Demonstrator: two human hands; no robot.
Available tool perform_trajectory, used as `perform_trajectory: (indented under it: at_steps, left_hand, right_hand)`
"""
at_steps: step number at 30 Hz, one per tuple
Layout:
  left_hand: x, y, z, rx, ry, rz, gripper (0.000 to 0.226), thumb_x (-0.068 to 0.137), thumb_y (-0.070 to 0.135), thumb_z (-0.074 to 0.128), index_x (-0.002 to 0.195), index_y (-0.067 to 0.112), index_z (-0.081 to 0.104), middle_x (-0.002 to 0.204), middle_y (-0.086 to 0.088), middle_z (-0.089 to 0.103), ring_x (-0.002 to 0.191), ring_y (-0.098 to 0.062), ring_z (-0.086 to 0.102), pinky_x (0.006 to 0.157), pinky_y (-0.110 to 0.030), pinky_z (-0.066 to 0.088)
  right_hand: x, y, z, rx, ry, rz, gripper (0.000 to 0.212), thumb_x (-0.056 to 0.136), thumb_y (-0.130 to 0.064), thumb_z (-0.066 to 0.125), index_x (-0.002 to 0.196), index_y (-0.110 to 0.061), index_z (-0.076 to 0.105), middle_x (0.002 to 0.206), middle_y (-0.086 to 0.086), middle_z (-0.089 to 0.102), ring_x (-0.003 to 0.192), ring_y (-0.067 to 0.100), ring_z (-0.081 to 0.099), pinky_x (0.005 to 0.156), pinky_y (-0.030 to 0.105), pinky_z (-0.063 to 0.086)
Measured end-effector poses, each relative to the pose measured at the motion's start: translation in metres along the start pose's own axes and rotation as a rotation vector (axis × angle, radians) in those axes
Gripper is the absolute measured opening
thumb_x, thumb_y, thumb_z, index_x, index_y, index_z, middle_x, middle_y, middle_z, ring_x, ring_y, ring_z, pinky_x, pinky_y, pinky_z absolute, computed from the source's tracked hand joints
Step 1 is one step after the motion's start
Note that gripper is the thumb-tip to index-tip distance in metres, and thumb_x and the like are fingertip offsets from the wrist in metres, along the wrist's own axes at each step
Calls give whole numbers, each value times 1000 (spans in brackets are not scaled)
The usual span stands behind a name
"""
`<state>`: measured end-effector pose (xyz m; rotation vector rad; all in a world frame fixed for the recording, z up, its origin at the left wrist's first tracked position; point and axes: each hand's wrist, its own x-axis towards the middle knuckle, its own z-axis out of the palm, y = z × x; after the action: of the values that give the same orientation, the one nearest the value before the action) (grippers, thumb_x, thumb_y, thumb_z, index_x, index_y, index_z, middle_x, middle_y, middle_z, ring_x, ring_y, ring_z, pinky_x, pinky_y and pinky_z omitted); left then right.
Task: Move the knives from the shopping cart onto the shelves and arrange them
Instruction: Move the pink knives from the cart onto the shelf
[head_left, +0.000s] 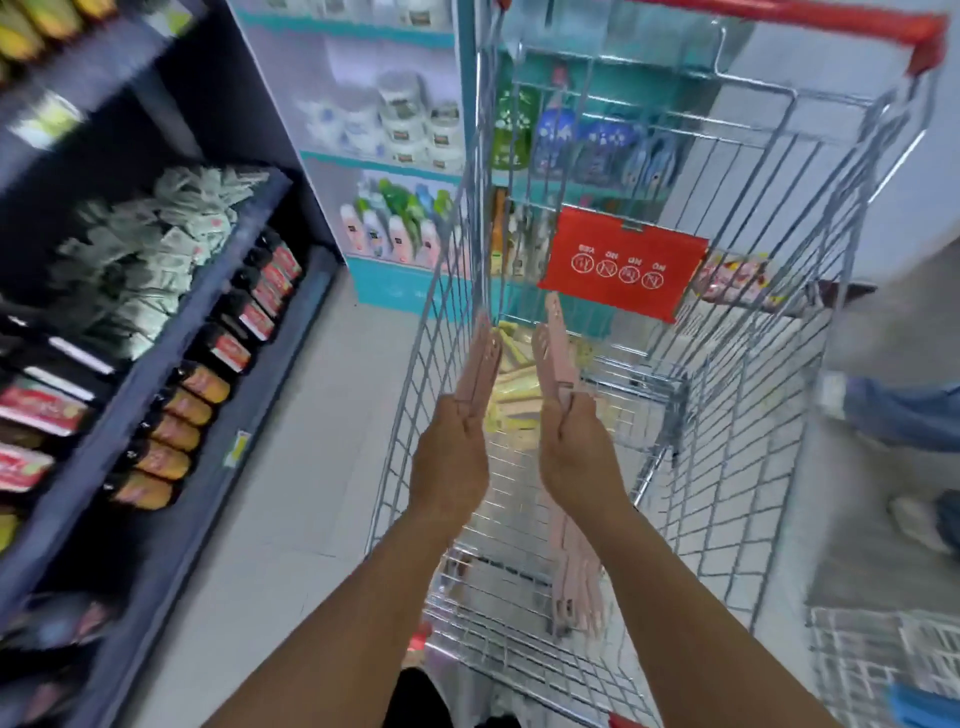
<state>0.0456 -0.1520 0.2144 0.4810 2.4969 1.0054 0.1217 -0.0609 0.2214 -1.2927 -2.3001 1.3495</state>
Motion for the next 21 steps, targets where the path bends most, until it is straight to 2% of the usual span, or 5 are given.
perform_trajectory:
  at_steps: [6, 8, 11, 16, 21]
  left_hand:
    - [-20, 24, -103, -108, 251, 24, 11, 100, 21, 41, 96, 11, 44, 98, -8, 65, 92, -30, 62, 64, -27, 36]
    - [-27, 22, -138, -153, 330, 19, 14, 100, 20, 42, 89, 11, 43, 87, -3, 60, 86, -28, 61, 59, -27, 30]
    - [-41, 14, -193, -137, 468, 18, 27, 100, 22, 44, 75, 17, 36, 70, 4, 48, 72, -30, 55, 56, -29, 24]
    - [-67, -21, -287, -117, 676, -19, 26, 99, 22, 43, 75, 15, 39, 72, -4, 54, 69, -30, 48, 57, -32, 25]
    - [-101, -65, -375, -125, 827, -36, 31, 100, 22, 42, 71, 16, 35, 66, -1, 49, 56, -16, 43, 47, -24, 30]
  right_hand:
    - [-23, -100, 5, 9, -63, -182, 21, 102, -25, 30, 100, -6, 38, 71, 4, 45, 74, 29, 49, 62, 32, 27]
    - [-36, -131, 13, -19, -94, -299, 19, 102, -23, 33, 99, -5, 38, 82, 14, 53, 82, 35, 54, 62, 33, 25]
    - [-57, -178, 33, -69, -161, -401, 24, 101, -27, 34, 105, -5, 41, 99, 21, 63, 94, 38, 59, 69, 38, 35]
    - [-97, -257, 84, -71, -268, -562, 16, 102, -27, 30, 96, -15, 38, 102, 16, 63, 98, 35, 58, 71, 35, 36]
    - [-150, -329, 147, -65, -347, -695, 20, 102, -24, 30, 106, -11, 44, 100, 16, 63, 92, 36, 58, 68, 36, 39]
